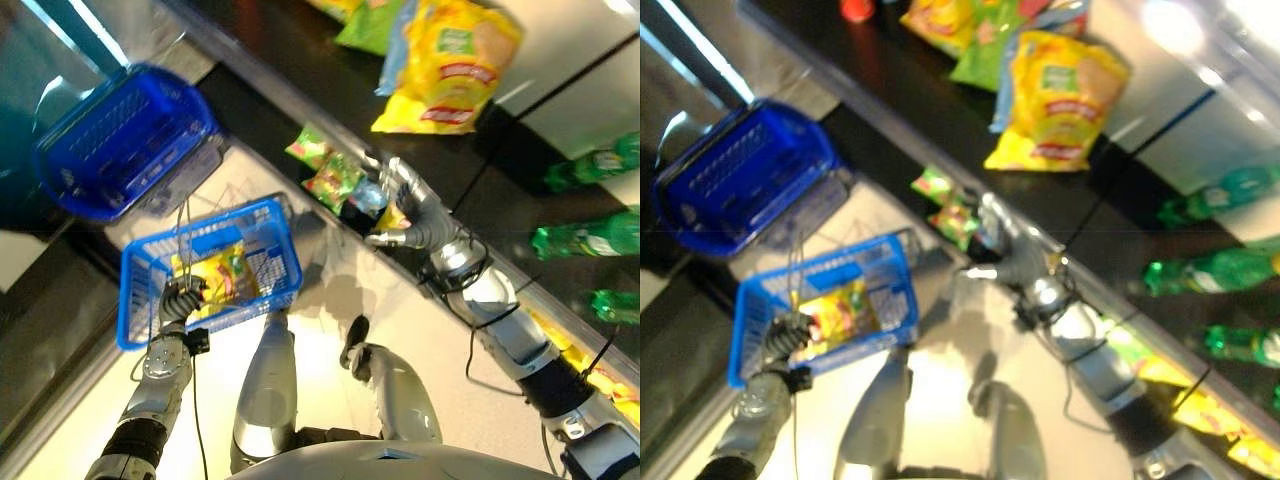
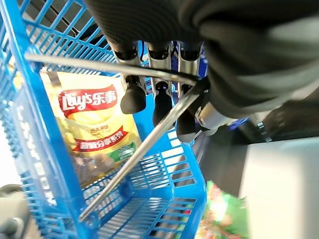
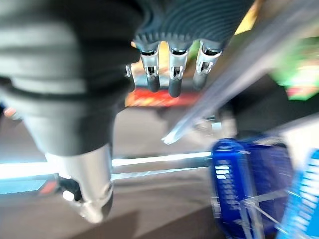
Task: Pick up the snacks into the basket
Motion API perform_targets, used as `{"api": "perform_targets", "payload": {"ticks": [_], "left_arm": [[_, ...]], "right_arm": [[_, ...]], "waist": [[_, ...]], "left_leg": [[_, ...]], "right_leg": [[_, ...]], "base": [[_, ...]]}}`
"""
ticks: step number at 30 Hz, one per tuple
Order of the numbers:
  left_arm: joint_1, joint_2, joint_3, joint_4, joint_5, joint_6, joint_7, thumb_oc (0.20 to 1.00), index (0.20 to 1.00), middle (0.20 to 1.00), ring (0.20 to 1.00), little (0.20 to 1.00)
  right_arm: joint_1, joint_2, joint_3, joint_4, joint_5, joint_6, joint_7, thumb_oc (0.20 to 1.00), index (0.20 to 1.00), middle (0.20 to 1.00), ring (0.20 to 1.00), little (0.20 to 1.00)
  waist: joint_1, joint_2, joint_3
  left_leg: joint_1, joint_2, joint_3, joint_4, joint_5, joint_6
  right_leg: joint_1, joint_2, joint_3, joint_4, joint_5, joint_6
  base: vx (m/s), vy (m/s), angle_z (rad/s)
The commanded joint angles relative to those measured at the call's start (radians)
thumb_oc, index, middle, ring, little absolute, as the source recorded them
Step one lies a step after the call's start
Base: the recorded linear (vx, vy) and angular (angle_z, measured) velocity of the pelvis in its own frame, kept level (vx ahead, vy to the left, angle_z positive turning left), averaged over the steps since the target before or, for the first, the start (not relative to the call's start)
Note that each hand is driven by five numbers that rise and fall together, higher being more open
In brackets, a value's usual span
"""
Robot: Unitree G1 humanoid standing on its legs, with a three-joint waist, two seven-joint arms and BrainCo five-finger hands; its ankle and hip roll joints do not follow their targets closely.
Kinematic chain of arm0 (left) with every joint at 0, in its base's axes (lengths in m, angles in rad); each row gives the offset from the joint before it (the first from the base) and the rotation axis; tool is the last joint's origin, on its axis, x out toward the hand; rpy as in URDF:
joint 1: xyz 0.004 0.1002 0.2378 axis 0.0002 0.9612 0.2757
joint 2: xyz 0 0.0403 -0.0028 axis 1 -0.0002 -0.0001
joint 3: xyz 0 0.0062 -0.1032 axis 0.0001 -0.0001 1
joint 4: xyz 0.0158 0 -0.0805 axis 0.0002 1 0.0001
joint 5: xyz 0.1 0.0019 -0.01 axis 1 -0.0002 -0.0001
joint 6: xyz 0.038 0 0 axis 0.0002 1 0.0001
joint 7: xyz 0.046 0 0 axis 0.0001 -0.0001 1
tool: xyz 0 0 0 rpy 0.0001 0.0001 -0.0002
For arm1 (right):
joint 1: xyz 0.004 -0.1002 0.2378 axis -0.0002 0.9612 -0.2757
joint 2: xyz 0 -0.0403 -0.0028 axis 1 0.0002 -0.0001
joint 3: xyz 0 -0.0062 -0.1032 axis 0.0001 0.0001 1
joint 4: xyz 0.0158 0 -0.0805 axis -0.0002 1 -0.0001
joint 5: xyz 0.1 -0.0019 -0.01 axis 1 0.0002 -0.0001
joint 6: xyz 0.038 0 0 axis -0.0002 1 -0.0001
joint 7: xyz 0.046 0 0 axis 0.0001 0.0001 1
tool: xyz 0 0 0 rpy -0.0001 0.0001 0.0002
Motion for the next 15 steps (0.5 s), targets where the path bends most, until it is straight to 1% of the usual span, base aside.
{"api": "perform_targets", "payload": {"ticks": [1, 2, 3, 4, 7, 8, 10, 12, 14, 15], "left_arm": [[0.011, 0.014, 0.032, -0.033, 0.055, -0.083, -0.004, 0.2, 0.2, 0.2, 0.2, 0.2], [0.008, 0.002, 0.037, -0.001, 0.056, -0.083, -0.001, 0.2, 0.2, 0.2, 0.2, 0.2], [-0.01, -0.033, 0.056, 0.096, 0.015, -0.083, -0.001, 0.2, 0.2, 0.2, 0.2, 0.2], [-0.01, -0.033, 0.056, 0.098, 0.015, -0.084, -0.001, 0.2, 0.2, 0.2, 0.2, 0.2], [-0.034, -0.063, 0.07, 0.2, -0.012, -0.077, -0.013, 0.2, 0.2, 0.2, 0.2, 0.2], [-0.037, -0.069, 0.074, 0.232, -0.011, -0.073, -0.015, 0.2, 0.2, 0.2, 0.2, 0.2], [-0.035, -0.069, 0.076, 0.244, -0.007, -0.077, -0.016, 0.2, 0.2, 0.2, 0.2, 0.2], [-0.036, -0.089, 0.089, 0.311, -0.012, -0.073, -0.023, 0.2, 0.2, 0.2, 0.2, 0.2], [-0.035, -0.097, 0.096, 0.333, -0.02, -0.071, -0.021, 0.2, 0.2, 0.2, 0.2, 0.2], [-0.034, -0.1, 0.098, 0.347, -0.02, -0.072, -0.019, 0.2, 0.2, 0.2, 0.2, 0.2]], "right_arm": [[-0.015, -0.014, 0.029, -0.006, 0.059, -0.006, 0.081, 1.0, 1.0, 1.0, 1.0, 1.0], [0.01, -0.001, 0.031, 0.043, 0.082, 0.006, 0.09, 1.0, 1.0, 1.0, 1.0, 1.0], [0.045, 0.032, 0.048, 0.158, 0.105, 0.027, 0.117, 1.0, 1.0, 1.0, 1.0, 1.0], [0.044, 0.032, 0.048, 0.159, 0.105, 0.026, 0.117, 1.0, 1.0, 1.0, 1.0, 1.0], [0.083, 0.032, 0.067, 0.257, 0.046, 0.05, 0.131, 1.0, 1.0, 1.0, 1.0, 1.0], [0.095, 0.032, 0.064, 0.304, -0.003, 0.053, 0.119, 1.0, 1.0, 1.0, 1.0, 1.0], [0.105, 0.036, 0.055, 0.319, -0.01, 0.057, 0.121, 1.0, 1.0, 1.0, 1.0, 1.0], [0.145, 0.06, 0.029, 0.405, -0.03, 0.057, 0.12, 1.0, 1.0, 1.0, 1.0, 1.0], [0.154, 0.072, 0.017, 0.45, -0.056, 0.056, 0.104, 1.0, 1.0, 1.0, 1.0, 1.0], [0.162, 0.087, 0.001, 0.486, -0.059, 0.054, 0.089, 1.0, 1.0, 1.0, 1.0, 1.0]], "waist": [[-0.021, 0.014, -0.103], [-0.032, 0.018, -0.117], [-0.051, 0.025, -0.141], [-0.05, 0.024, -0.141], [-0.077, 0.028, -0.175], [-0.086, 0.028, -0.185], [-0.089, 0.029, -0.192], [-0.103, 0.028, -0.215], [-0.108, 0.029, -0.219], [-0.105, 0.034, -0.221]], "left_leg": [[0.039, -0.053, 0.007, -0.005, -0.058, 0.053], [0.053, -0.054, 0.02, -0.018, -0.06, 0.055], [0.081, -0.054, 0.05, -0.042, -0.062, 0.058], [0.082, -0.054, 0.052, -0.043, -0.062, 0.058], [0.122, -0.051, 0.098, -0.085, -0.061, 0.062], [0.13, -0.053, 0.109, -0.092, -0.062, 0.063], [0.139, -0.053, 0.121, -0.102, -0.061, 0.063], [0.162, -0.055, 0.15, -0.126, -0.06, 0.065], [0.165, -0.05, 0.163, -0.121, -0.058, 0.066], [0.173, -0.041, 0.174, -0.123, -0.057, 0.066]], "right_leg": [[-0.001, -0.025, 0.002, -0.093, 0.157, 0.071], [0.006, -0.024, 0.017, -0.111, 0.164, 0.075], [0.017, -0.023, 0.045, -0.135, 0.18, 0.083], [0.016, -0.023, 0.046, -0.136, 0.18, 0.083], [0.025, -0.028, 0.088, -0.164, 0.21, 0.096], [0.027, -0.03, 0.098, -0.172, 0.22, 0.101], [0.029, -0.032, 0.105, -0.179, 0.226, 0.104], [0.032, -0.039, 0.121, -0.195, 0.243, 0.113], [0.029, -0.04, 0.114, -0.185, 0.251, 0.117], [0.031, -0.041, 0.098, -0.178, 0.241, 0.115]], "base": [[0.08, 0.111, -0.4], [0.05, 0.135, -0.34], [0.05, 0.135, -0.33], [0.04, 0.132, -0.51], [0.03, 0.088, -0.55], [0.02, 0.065, -0.48], [0.01, 0.036, -0.5], [-0.01, 0.018, -0.44], [-0.05, -0.032, -0.37], [-0.06, -0.059, -0.43]]}}
